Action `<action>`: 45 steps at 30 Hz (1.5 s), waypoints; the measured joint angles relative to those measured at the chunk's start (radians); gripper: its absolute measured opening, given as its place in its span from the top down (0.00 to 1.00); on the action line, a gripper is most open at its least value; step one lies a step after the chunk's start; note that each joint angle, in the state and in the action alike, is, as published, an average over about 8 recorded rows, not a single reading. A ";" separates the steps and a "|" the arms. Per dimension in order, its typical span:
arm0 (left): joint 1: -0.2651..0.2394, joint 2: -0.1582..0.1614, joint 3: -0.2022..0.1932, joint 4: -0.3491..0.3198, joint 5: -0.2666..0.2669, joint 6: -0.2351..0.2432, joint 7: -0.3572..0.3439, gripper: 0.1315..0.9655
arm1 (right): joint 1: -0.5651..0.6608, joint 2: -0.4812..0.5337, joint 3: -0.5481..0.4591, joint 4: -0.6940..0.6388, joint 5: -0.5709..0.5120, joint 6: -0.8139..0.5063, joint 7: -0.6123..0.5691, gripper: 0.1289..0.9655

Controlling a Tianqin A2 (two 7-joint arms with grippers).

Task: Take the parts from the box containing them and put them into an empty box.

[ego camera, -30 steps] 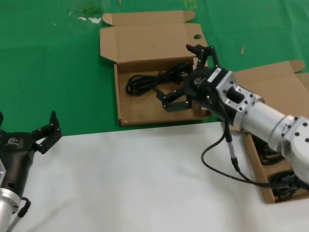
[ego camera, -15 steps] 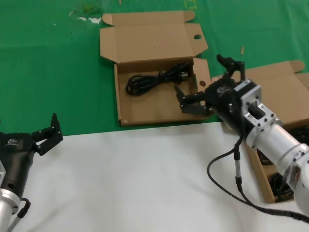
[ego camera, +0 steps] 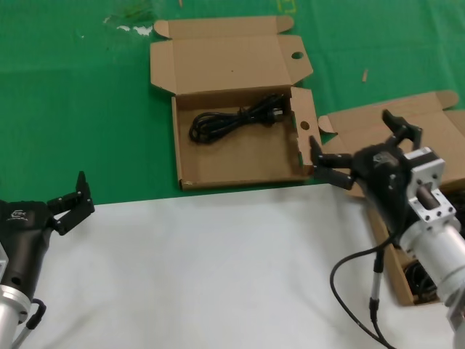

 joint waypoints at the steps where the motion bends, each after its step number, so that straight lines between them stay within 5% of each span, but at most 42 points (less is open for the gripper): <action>1: 0.000 0.000 0.000 0.000 0.000 0.000 0.000 0.00 | -0.012 -0.002 0.006 0.006 0.006 0.012 0.001 0.00; 12: 0.002 0.002 -0.003 0.000 0.003 0.001 -0.002 0.00 | -0.111 -0.015 0.055 0.054 0.055 0.108 0.011 0.00; 45: 0.002 0.003 -0.003 0.000 0.003 0.001 -0.002 0.00 | -0.114 -0.015 0.057 0.056 0.056 0.111 0.011 0.00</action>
